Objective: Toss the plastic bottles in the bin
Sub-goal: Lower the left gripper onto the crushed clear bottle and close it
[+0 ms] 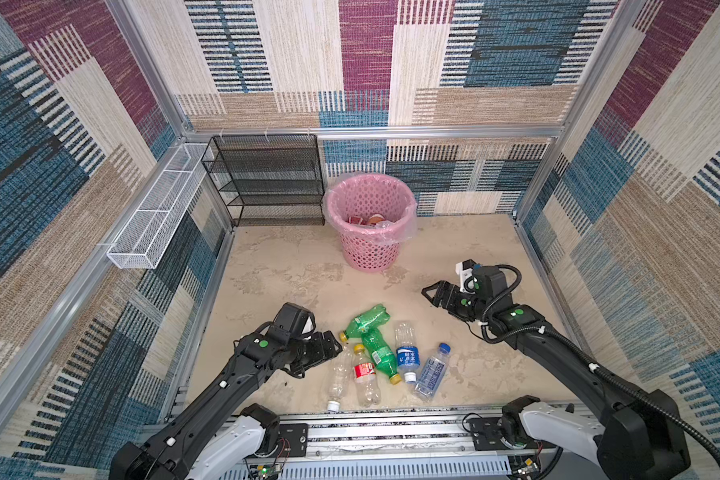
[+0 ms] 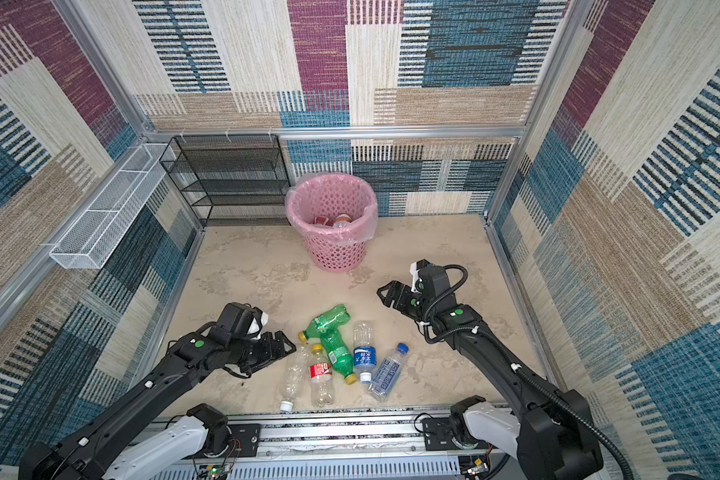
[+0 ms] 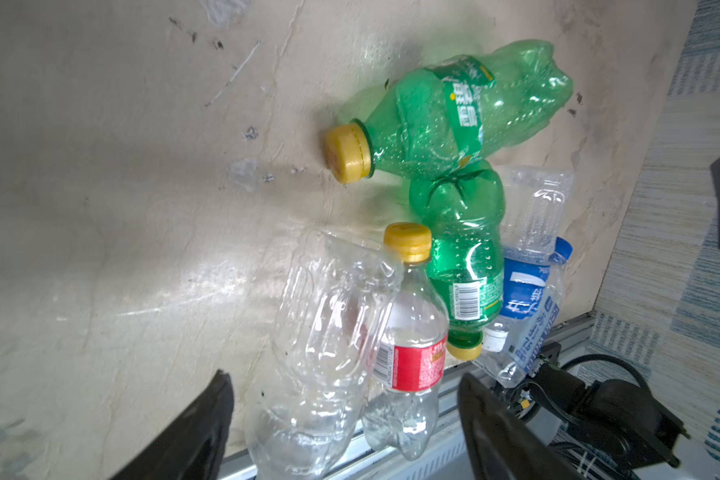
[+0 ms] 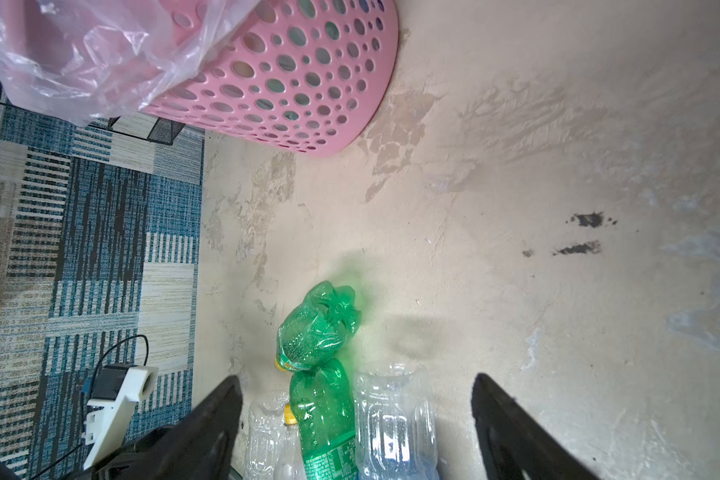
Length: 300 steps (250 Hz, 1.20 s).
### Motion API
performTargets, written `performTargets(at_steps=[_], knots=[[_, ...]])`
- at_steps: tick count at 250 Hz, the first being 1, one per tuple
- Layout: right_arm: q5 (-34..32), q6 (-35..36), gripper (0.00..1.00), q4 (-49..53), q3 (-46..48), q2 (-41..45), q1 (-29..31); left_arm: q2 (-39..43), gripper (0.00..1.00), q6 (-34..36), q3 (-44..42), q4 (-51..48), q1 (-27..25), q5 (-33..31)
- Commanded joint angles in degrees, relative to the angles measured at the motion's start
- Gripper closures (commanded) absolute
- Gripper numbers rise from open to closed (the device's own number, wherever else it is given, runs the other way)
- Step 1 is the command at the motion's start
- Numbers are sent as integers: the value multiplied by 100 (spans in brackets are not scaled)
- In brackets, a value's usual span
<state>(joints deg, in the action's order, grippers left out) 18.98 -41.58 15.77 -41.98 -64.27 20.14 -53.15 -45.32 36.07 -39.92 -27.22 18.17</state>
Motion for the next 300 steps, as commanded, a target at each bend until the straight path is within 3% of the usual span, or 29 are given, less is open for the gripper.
performTargets(at_steps=[1,158,300], knots=[[49,-50,13,-243,12,29,7,21,15,-195,-90,-90,-97,-85],[46,-52,13,-332,129,-7,2,-359,18,-679,-447,497,-832,-130],[70,-28,14,-372,120,-105,4,-846,22,-812,-590,948,-960,-108]])
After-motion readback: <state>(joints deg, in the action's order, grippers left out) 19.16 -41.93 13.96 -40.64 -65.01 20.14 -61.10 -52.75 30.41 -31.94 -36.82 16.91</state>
